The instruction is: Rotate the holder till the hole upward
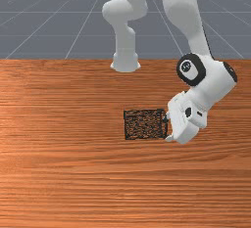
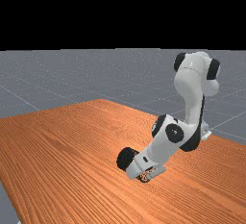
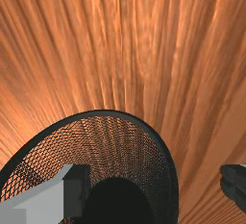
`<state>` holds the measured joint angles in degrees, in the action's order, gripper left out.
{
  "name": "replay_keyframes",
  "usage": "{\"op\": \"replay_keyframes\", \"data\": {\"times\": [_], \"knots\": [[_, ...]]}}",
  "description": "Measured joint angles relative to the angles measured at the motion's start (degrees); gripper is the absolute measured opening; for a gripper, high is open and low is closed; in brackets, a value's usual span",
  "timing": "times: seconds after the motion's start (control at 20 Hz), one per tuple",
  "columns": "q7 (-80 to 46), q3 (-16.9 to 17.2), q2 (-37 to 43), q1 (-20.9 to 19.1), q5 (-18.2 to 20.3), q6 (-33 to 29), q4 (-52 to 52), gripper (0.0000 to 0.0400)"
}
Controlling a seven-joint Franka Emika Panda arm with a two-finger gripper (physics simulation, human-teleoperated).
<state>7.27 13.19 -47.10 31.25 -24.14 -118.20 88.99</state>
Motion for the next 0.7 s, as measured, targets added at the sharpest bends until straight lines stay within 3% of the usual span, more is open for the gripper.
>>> {"op": "replay_keyframes", "data": {"times": [0.4,0.45,0.5,0.55,0.6,0.7], "knots": [[3.3,0.7,3.1,-2.8,-1.5,-6.3,6.2,0.0400],[2.2,1.2,2.6,-2.5,-1.4,-4.7,5.2,0.0243],[2.3,1.2,2.7,-2.6,-1.3,-4.9,5.4,0.0148],[2.3,1.2,2.7,-2.7,-1.3,-4.9,5.3,0.0093],[2.2,1.3,2.6,-2.5,-1.5,-4.6,5.2,0.0064],[2.3,1.3,2.7,-2.5,-1.5,-4.6,5.3,0.0045]]}}
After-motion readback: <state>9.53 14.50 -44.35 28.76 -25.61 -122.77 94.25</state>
